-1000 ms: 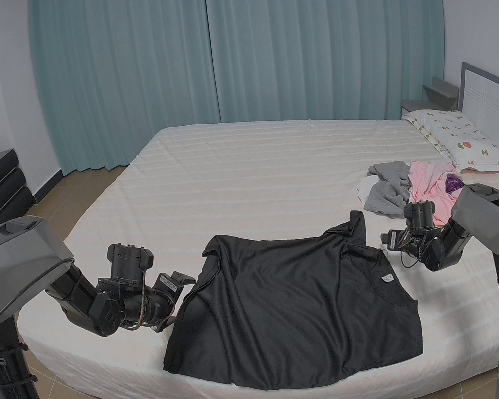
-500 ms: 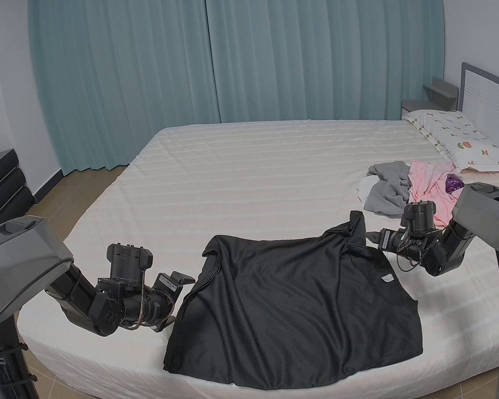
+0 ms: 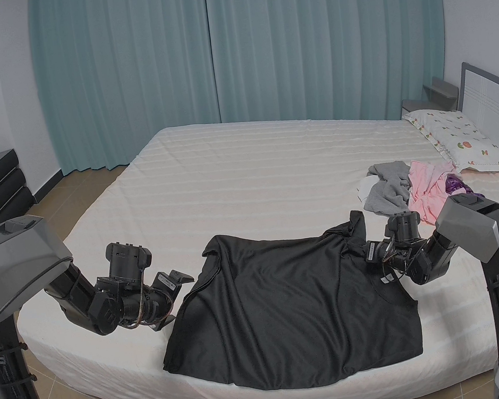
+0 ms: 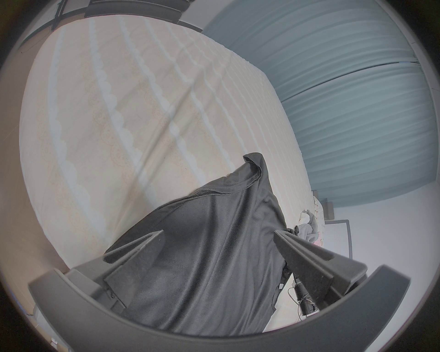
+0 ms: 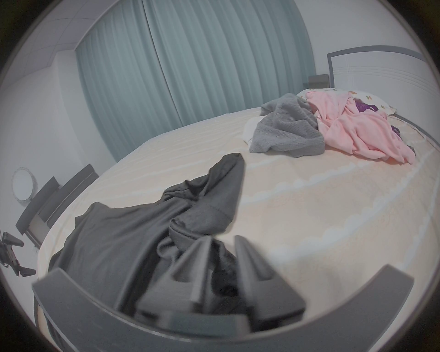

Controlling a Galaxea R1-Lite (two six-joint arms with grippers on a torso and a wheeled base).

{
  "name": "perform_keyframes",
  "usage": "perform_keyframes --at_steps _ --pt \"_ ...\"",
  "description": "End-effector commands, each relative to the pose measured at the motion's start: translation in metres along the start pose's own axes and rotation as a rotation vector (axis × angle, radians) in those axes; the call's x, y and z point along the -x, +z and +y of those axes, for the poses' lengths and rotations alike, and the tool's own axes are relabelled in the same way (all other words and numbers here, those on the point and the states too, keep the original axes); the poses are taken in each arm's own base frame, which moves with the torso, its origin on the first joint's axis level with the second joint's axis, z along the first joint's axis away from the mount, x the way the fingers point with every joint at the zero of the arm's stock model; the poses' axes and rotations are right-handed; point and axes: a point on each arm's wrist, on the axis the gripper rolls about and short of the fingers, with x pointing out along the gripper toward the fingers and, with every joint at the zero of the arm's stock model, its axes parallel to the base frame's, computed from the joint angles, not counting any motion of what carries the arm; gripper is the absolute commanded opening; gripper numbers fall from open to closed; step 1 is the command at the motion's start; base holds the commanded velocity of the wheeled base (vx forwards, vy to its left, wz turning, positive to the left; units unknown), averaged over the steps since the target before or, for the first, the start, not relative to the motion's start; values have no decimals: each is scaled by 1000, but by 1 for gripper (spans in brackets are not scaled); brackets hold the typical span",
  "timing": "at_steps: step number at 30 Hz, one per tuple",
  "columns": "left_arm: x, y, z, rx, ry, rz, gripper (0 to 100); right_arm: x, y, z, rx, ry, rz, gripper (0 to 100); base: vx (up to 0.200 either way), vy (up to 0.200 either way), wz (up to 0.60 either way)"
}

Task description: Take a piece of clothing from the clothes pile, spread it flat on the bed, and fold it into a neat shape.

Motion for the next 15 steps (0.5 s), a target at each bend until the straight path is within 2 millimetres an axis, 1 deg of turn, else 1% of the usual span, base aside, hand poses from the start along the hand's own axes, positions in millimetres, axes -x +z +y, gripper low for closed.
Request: perform_keyframes --at_steps 1,3,8,11,13,14,15 --pt "-1 2 0 2 -1 -6 100 -9 -5 -8 -4 -19 3 0 0 0 0" --pt "-5 2 1 -6 5 -7 100 -10 0 -12 -12 -34 -21 0 0 0 0" --pt "-14 10 -8 -17 -42 -40 100 -14 25 -22 -53 -84 -128 0 0 0 0" --pt "-24 20 -14 -27 -61 -63 100 -15 37 -30 -80 -110 -175 0 0 0 0" --pt "-29 28 -17 -38 -71 -80 100 -15 39 -33 -98 -134 -190 0 0 0 0" --pt "-36 38 -22 -53 -90 -104 100 -16 41 -36 -119 -154 -202 0 0 0 0" --pt "-42 43 -23 -55 -96 -113 100 -16 41 -38 -126 -158 -202 0 0 0 0"
